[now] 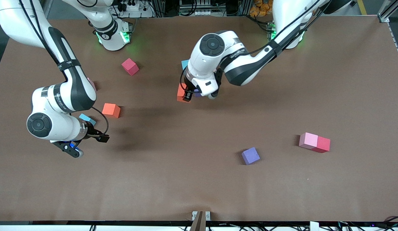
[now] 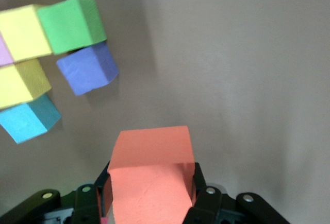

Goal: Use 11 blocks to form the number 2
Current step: 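Lower orange beside purple while the right gripper reaches the second orange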

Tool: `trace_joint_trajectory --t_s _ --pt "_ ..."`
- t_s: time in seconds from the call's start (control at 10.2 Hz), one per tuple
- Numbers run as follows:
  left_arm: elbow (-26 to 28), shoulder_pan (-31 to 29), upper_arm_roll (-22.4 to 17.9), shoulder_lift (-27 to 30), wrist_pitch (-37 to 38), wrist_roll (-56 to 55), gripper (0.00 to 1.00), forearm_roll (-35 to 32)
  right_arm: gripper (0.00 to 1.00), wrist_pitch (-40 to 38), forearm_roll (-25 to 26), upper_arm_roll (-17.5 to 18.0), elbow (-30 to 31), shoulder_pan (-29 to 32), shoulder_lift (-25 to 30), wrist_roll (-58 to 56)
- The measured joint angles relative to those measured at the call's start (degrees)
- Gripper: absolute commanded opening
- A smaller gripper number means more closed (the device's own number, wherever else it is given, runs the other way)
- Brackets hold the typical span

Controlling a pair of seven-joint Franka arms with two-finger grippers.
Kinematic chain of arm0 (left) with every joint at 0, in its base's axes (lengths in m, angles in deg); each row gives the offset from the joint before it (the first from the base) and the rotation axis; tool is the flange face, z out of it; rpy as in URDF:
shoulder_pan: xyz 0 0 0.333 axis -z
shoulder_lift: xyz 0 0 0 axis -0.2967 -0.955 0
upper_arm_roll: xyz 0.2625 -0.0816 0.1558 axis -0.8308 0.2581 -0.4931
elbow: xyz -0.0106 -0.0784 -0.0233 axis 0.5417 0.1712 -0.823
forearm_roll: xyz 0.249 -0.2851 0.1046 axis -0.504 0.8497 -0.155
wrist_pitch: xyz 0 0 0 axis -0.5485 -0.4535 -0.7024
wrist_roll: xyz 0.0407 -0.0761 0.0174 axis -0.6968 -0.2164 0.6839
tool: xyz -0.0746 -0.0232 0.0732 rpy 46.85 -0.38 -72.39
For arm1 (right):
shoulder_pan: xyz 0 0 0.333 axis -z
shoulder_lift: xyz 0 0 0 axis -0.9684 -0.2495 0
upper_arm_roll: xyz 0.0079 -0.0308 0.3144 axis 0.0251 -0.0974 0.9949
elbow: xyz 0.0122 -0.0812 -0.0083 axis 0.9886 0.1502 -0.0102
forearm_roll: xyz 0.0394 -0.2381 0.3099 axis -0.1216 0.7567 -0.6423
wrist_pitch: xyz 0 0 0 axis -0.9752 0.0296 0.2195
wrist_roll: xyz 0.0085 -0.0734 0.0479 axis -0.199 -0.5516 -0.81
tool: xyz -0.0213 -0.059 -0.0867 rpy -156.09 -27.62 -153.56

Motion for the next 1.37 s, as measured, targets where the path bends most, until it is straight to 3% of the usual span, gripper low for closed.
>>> trace_joint_trajectory --t_s 0.39,0.68,1.37 --pt "6.75 6.19 -2.89 -0.98 -7.78 -15.93 0.38 -5.45 1.00 2.02 -4.94 0.26 0.04 -0.91 -0.43 -12.75" --pt "9.83 6.71 -2.99 -1.63 -9.86 -17.95 0.38 -9.25 1.00 1.05 -5.90 0.31 0.28 -2.29 -0.64 -17.48" --pt "11.08 10.25 -5.91 -5.09 -12.52 -18.81 0.34 -9.54 1.00 -0.40 -5.50 0.01 3.51 -2.48 0.49 -27.72"
